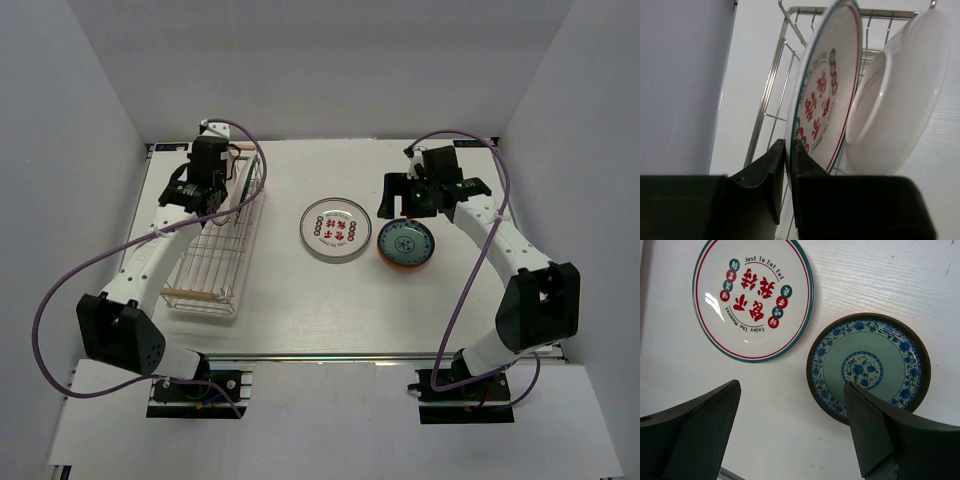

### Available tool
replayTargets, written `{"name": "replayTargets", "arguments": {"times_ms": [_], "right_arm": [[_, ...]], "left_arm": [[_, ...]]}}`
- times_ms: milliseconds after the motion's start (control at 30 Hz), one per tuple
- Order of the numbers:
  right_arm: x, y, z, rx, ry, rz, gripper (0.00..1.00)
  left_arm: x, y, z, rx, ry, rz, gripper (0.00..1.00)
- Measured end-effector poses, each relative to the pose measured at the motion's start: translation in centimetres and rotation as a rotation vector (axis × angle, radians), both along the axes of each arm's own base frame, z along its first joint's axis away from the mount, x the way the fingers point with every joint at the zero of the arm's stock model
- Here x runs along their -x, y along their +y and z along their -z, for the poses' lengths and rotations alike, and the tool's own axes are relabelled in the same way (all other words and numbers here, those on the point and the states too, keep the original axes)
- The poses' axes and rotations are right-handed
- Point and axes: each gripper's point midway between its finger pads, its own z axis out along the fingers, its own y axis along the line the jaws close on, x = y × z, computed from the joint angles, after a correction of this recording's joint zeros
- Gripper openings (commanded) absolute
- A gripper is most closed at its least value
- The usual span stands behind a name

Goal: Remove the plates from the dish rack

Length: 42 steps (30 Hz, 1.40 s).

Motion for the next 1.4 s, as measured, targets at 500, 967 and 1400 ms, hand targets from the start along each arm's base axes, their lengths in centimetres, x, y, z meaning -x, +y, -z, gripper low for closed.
{"name": "replayTargets", "arguments": {"times_ms": [500, 967, 1400], "right_arm": [[0.6, 0.4, -2.2, -0.038, -0.046, -0.02, 0.89], [1.0, 2.8, -5.4, -0.181, -0.092, -0.101, 0.89], [2.2, 7.3, -11.7, -0.462, -0.2, -0.314, 0.89]], "left_arm": [[1.7, 1.6, -8.3, -0.047, -0.182, -0.004, 0.0], [3.0, 2.6, -18.4, 0.014, -0.421, -0.058, 0.0], [3.7, -4.1, -20.7, 0.326, -0.49, 0.249, 0.0]]}}
